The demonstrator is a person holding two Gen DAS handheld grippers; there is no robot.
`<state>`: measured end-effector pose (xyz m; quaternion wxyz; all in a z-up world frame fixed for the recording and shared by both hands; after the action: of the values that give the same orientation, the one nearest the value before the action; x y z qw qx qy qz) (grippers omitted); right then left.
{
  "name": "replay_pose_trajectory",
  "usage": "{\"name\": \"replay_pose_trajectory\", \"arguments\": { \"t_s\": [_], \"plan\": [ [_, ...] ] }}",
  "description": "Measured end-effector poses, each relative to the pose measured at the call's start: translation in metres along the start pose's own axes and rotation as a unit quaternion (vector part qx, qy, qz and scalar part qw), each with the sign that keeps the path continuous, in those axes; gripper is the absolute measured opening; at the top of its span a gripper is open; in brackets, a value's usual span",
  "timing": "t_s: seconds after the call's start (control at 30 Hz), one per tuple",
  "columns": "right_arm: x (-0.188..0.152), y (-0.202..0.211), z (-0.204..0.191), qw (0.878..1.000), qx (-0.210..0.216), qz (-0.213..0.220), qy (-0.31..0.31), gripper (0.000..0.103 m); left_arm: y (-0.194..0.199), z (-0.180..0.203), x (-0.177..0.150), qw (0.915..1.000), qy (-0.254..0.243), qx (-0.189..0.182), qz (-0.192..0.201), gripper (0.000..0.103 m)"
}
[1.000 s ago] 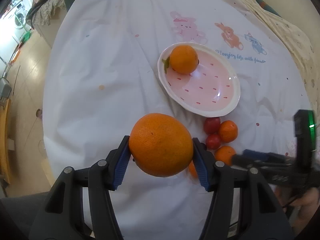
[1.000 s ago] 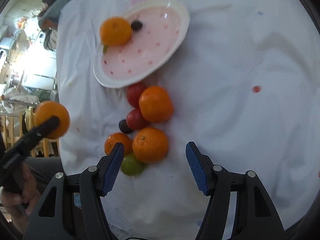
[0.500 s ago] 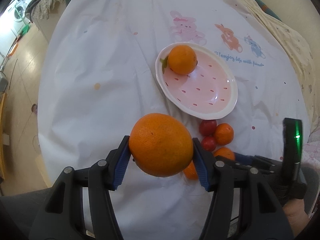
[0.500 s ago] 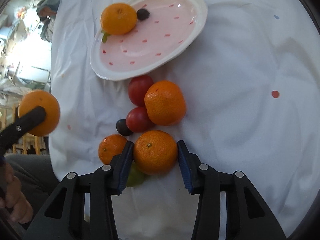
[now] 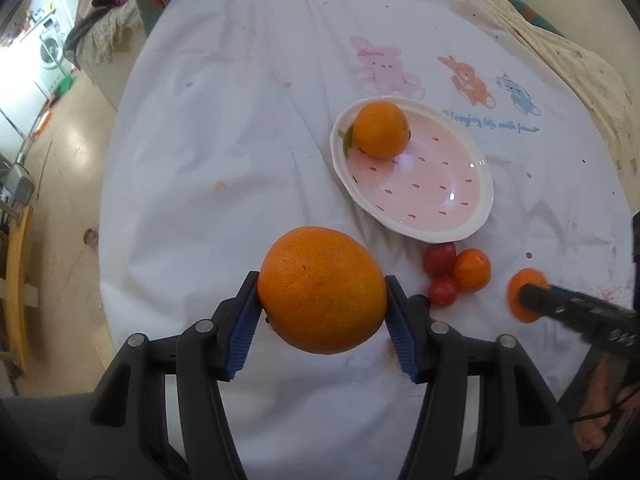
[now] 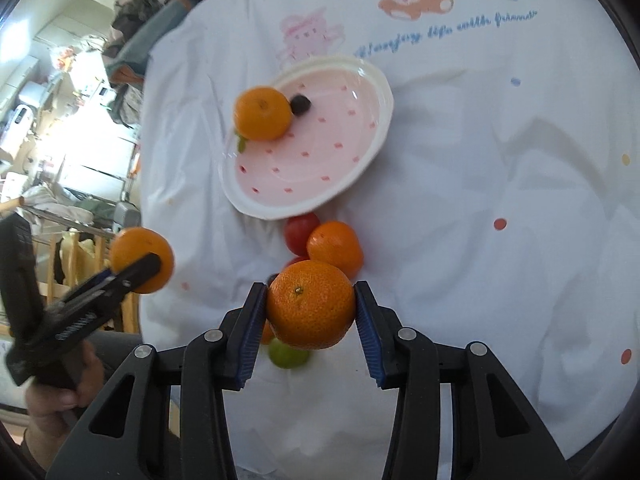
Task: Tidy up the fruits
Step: 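Grasp a tangerine with the right tool while the left tool holds the orange, then carry orange and tangerine over the pink plate and open both tools to release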
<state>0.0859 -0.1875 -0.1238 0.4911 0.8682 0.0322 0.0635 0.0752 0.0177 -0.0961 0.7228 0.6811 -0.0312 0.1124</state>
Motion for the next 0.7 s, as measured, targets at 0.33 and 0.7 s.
{"name": "replay_pose_trajectory", "arguments": {
  "t_s": [0.33, 0.7],
  "plan": [
    [0.008, 0.047, 0.002, 0.996, 0.055, 0.070, -0.013, 0.046, 0.006, -0.004, -0.002, 0.9996, 0.017, 0.018, 0.014, 0.055],
    [0.037, 0.084, 0.001, 0.991, 0.056, 0.123, -0.007, 0.046, 0.036, 0.012, 0.030, 0.9992, 0.008, 0.010, 0.037, 0.055]
  ]
}}
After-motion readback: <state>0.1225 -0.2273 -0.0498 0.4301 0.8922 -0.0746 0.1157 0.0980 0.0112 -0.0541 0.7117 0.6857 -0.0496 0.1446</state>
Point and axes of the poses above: each gripper's, at about its wrist camera, not at the fingertips, and y roughly against the way its jaws point, z to its right, x to its top, the point moved 6 cm from there along -y, roughly the way its jaws point, and after that the axes turned 11 degrees about -z, right-handed, at the moved point
